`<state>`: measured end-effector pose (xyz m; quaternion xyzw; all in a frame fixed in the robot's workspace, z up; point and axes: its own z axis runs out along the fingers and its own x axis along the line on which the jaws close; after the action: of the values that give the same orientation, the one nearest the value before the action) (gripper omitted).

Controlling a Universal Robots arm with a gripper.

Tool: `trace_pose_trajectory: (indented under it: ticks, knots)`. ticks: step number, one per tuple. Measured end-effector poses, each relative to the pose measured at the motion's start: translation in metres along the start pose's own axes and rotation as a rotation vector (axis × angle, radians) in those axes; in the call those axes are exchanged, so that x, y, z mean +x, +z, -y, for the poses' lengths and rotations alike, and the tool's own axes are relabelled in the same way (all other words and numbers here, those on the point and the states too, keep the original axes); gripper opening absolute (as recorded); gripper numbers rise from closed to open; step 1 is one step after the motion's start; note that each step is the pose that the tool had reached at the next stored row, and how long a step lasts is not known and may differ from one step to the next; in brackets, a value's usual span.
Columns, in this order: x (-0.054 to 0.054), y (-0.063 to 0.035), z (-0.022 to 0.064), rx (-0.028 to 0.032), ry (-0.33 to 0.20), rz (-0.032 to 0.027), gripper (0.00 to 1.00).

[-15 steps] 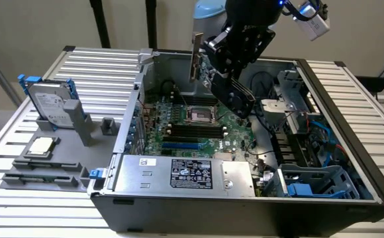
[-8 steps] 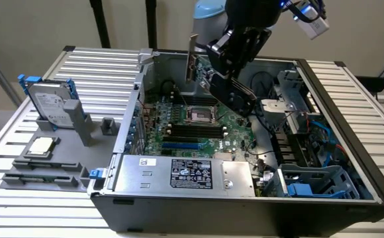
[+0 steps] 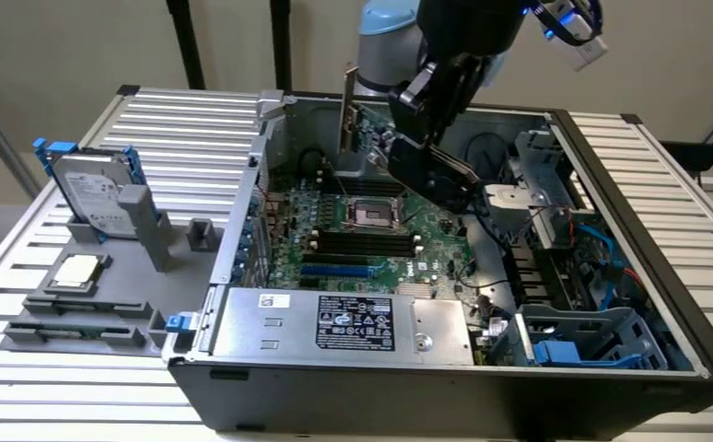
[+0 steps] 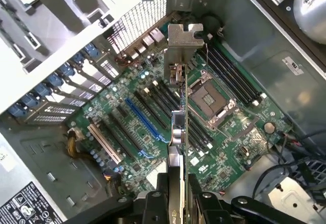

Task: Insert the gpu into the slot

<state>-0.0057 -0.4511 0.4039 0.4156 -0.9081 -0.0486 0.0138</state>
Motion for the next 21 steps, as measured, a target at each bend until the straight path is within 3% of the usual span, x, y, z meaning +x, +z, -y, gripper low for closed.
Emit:
trace_pose_trajectory:
  ticks: [12,15,21]
  knots:
    - [0.000,0.0060,0.0006,0.0218,-0.219,0.0008,0.26]
    - [0.000,0.0085,0.0009,0.0225,-0.273,-0.0014,0.26]
    - [0.000,0.0146,0.0014,0.0174,-0.382,-0.0039,0.26]
